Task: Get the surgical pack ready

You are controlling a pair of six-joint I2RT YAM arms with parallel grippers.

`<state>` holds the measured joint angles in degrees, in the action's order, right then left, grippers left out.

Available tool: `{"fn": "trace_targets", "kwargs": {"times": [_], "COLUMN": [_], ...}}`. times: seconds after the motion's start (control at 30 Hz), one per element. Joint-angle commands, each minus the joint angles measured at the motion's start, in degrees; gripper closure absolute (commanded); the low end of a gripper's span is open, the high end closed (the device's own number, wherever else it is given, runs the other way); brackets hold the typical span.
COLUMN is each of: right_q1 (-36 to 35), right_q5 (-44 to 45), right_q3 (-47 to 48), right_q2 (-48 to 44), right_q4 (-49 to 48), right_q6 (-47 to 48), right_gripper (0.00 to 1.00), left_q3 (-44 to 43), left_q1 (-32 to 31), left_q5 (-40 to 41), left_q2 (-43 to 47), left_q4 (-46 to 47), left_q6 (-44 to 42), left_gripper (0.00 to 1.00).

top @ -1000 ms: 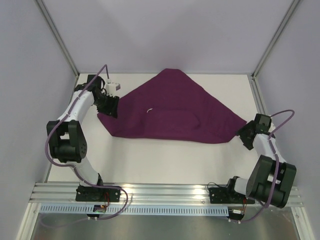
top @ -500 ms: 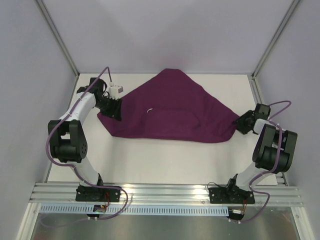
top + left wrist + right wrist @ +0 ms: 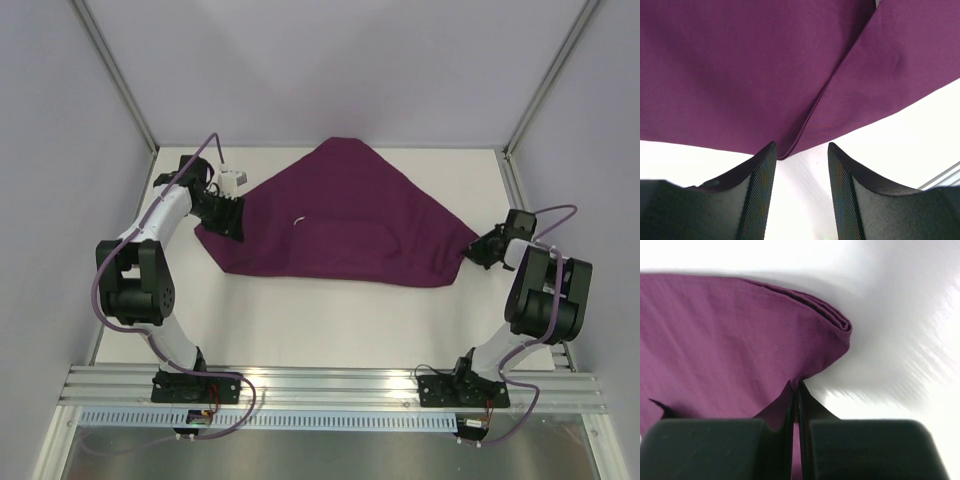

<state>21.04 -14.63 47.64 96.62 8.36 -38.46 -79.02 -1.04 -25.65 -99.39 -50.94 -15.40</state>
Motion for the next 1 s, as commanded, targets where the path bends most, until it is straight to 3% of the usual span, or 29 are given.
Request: {"fn": "trace_targets", "kwargs": {"times": [0.0, 0.07, 0.27, 0.5, 0.67, 0.97], "right_q1": [-4.49, -8.10, -28.75, -50.44, -59.77, -66.21], "right_q5": [4.86, 10.20, 27.17, 33.53, 36.25, 36.69], "right_q3": [1.05, 2.89, 9.83, 21.51, 32.24, 42.62], "right_q2": [-6.17, -9.58, -15.67, -9.27, 0.40, 11.22], "right_q4": [4.37, 8.32, 14.31, 15.46, 15.81, 14.49], "right_q6": [2.86, 4.09, 4.89, 2.51, 1.72, -1.18], "right_gripper": [0.99, 1.00, 0.99, 0.99, 0.99, 0.99], "left_q3": [-1.40, -1.40, 1.67, 3.00, 1.34, -2.01], "left_q1": [-0.02, -0.02, -1.42, -5.81, -7.57, -10.03], "left_q5": [-1.16, -0.98, -1.69, 0.34, 1.04, 2.71], "left_q2": [-0.36, -0.97, -1.59, -4.75, -8.43, -14.15], "left_q4": [0.23, -0.12, -0.92, -0.48, 0.75, 2.07], "left_q6": [0.02, 0.19, -0.42, -1.04, -0.42, 0.11], "left_gripper": [0.46, 0.47, 0.49, 0.49, 0.49, 0.49]}}
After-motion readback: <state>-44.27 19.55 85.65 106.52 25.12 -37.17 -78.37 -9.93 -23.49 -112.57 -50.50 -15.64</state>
